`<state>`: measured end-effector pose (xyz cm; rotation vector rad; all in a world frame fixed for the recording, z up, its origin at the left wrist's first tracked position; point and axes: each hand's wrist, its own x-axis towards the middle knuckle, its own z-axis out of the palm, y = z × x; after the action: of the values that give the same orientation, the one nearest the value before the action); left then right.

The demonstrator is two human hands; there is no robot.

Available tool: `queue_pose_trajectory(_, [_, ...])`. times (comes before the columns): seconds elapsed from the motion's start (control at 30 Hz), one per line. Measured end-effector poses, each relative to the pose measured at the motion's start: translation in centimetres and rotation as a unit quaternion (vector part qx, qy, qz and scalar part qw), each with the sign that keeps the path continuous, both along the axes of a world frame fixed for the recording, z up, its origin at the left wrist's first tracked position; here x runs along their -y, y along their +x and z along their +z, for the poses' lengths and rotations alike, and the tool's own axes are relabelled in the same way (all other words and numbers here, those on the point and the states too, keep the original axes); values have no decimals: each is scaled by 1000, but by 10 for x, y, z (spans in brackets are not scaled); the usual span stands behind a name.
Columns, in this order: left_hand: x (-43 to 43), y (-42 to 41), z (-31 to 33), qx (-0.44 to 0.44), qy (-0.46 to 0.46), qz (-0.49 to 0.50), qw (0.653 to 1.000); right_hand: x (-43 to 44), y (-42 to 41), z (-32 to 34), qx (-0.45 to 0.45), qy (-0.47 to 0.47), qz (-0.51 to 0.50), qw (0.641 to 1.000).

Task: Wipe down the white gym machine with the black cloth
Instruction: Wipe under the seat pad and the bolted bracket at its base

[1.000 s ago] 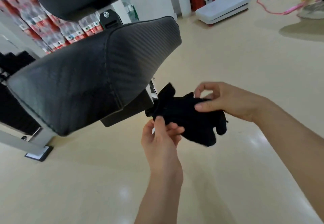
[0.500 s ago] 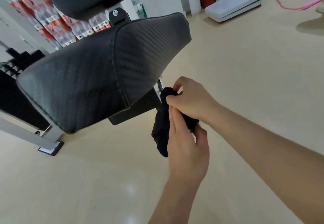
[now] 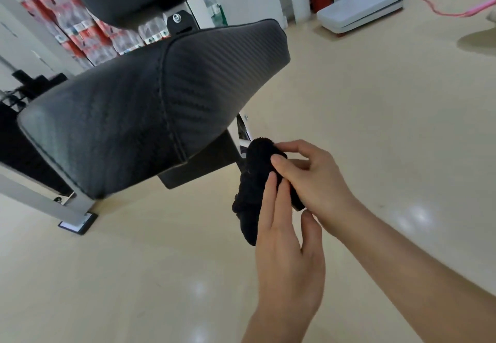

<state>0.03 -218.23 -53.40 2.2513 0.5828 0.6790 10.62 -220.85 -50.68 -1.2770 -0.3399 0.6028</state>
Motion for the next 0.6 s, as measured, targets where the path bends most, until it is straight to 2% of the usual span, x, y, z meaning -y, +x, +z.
queue_pose_trajectory(0.07, [-2, -4, -3, 32, 20, 21, 999, 9, -15, -15, -34, 57, -29, 997])
queue_pose_trajectory(0.13, [-4, -4, -5, 58, 18, 28, 998, 18, -26, -29, -45, 69, -49, 995])
queue_pose_trajectory(0.23, [-4, 1, -4, 62, -77, 48, 994, 28, -31, -43, 23, 25, -67, 997])
queue_pose_trajectory(0.3, [-5, 4, -1, 58, -195, 63, 977, 29, -32, -50, 166, -38, -101, 980])
queue_pose_trajectory(0.37, [-7, 6, 2, 60, -288, 68, 953, 29, -31, -56, 373, -135, -153, 905])
queue_pose_trajectory(0.4, [-8, 5, 1, 59, -336, 69, 938, 29, -32, -59, 432, -158, -162, 873])
queue_pose_trajectory(0.43, [-9, 4, 1, 57, -382, 69, 920, 30, -36, -63, 452, -160, -164, 862])
queue_pose_trajectory(0.47, [-9, 2, 0, 53, -413, 72, 906, 32, -43, -65, 440, -148, -164, 871])
queue_pose_trajectory(0.5, [-9, 0, -1, 48, -428, 74, 899, 35, -48, -65, 385, -124, -163, 900])
queue_pose_trajectory(0.57, [-9, 1, 0, 43, -409, 79, 908, 38, -44, -55, 133, -35, -120, 983])
queue_pose_trajectory(0.6, [-10, 3, 0, 49, -380, 84, 920, 36, -36, -48, -4, 17, -63, 998])
